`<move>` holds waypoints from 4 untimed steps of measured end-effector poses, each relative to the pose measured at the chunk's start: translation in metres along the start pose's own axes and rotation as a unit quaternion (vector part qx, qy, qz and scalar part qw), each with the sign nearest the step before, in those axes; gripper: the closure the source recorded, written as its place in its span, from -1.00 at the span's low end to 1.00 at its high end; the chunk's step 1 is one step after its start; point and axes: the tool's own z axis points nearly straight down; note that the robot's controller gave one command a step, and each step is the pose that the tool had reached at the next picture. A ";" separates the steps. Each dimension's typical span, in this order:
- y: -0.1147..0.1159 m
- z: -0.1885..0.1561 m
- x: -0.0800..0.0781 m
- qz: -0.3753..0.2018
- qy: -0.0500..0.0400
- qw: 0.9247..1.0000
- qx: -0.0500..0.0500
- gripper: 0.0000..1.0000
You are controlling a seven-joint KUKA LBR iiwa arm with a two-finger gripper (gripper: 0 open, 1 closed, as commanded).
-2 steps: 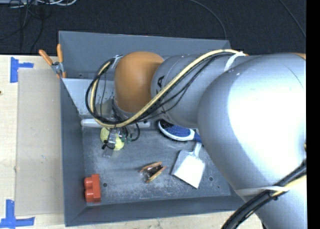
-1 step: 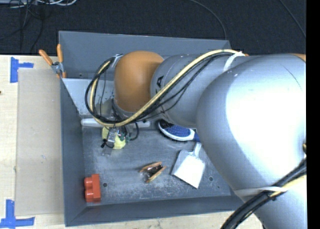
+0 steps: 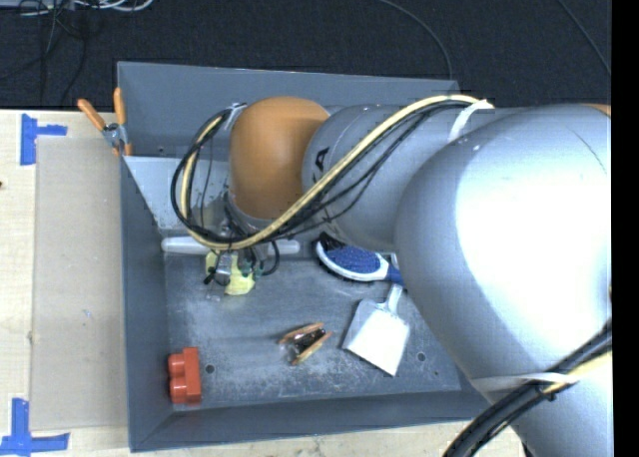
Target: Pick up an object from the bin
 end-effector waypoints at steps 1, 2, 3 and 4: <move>0.000 0.000 0.000 0.001 0.000 1.000 0.000 1.00; 0.001 -0.019 -0.001 0.002 -0.001 1.000 -0.001 1.00; 0.000 -0.013 0.000 0.003 0.001 1.000 0.000 1.00; 0.002 -0.068 -0.004 0.004 -0.003 1.000 -0.003 1.00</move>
Offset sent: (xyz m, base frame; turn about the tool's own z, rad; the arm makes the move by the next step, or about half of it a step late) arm 0.0000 0.0002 0.0176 0.0000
